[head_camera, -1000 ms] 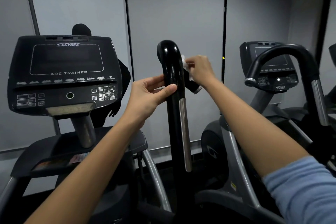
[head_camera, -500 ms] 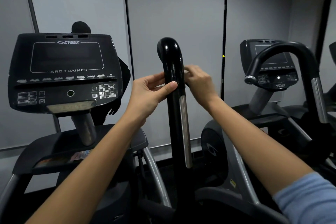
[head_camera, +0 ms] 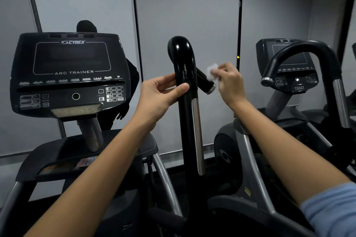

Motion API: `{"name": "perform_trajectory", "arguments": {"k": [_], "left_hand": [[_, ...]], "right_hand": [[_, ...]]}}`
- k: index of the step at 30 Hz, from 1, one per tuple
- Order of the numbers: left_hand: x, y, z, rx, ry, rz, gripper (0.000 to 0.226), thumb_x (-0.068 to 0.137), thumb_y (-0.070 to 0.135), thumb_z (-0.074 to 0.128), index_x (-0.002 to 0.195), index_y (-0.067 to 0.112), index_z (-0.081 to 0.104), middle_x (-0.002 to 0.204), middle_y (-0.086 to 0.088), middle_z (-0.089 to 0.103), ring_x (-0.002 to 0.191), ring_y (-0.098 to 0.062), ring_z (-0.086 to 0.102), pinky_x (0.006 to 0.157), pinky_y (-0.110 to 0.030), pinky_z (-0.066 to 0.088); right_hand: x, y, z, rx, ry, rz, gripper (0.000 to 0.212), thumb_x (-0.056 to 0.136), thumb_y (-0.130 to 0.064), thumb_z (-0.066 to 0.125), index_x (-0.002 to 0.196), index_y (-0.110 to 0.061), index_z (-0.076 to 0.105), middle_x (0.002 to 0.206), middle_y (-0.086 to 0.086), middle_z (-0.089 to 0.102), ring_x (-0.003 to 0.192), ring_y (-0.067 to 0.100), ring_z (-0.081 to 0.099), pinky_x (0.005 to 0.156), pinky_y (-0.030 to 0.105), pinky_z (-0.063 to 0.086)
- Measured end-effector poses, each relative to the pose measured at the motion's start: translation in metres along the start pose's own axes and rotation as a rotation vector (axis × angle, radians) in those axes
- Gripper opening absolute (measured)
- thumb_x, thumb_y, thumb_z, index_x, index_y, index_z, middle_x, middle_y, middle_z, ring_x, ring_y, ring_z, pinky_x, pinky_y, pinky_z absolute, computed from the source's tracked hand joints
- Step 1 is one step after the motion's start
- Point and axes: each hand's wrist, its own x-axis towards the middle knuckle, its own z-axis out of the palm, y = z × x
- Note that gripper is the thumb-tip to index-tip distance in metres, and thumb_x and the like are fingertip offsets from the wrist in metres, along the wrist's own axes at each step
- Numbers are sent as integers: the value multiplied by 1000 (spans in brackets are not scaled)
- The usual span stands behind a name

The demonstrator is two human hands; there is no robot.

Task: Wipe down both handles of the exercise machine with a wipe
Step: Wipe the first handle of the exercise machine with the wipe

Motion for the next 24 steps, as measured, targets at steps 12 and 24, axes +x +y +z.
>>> {"name": "perform_trajectory", "arguments": {"k": [12,24], "left_hand": [[1,-2,0,-4,-2,15,36,81,2,68,116,6,62,105,-5,70,95,-13,69,84,-21,55],[1,-1,0,11,10,11,37,81,1,68,117,6,62,100,-2,70,87,-8,69,84,-21,55]], "right_hand": [[-18,-22,9,-32,-112,157,27,79,11,41,81,-2,65,75,16,62,73,31,54,60,30,29],[-13,-58,13,774,-31,1076,23,88,3,28,77,-11,42,66,0,40,55,14,43,38,13,30]]}}
